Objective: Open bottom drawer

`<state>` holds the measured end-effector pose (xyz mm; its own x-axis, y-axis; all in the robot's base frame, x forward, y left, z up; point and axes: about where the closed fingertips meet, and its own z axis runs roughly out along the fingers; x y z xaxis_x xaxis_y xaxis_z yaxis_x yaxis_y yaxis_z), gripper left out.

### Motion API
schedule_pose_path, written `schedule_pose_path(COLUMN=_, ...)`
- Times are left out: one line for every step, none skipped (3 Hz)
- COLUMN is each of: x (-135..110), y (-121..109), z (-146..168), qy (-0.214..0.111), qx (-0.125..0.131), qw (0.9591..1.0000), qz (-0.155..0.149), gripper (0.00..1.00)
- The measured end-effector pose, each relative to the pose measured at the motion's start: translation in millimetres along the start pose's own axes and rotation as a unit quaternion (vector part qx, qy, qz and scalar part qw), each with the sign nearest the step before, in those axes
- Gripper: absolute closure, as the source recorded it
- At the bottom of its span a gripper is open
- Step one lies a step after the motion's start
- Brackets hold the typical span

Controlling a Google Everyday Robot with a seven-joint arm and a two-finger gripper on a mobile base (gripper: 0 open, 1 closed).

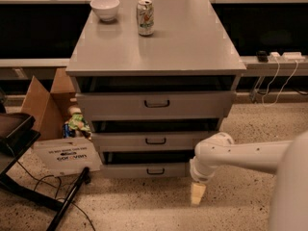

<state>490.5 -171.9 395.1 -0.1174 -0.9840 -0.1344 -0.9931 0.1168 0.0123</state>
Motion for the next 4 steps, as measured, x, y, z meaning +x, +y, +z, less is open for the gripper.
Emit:
schedule_pose_path(x=-1, y=-24, z=53, qy=0.005, qx=0.012, qw=0.9999, qz=-0.007, gripper=0.00)
schedule_pose_path(x=0, y=-76, z=118, qy=0.008, qx=0.020, qw=0.9995, qz=-0.023, gripper=0.00)
schedule_pose_path(x=0, y=-76, z=120, qy=0.009, qx=0.021, qw=0.9995, qz=-0.023, gripper=0.00)
schedule_pose_path(x=-4, y=-89, z=140, qy=0.024, qx=0.032, qw=0.9989, qz=-0.024, gripper=0.00)
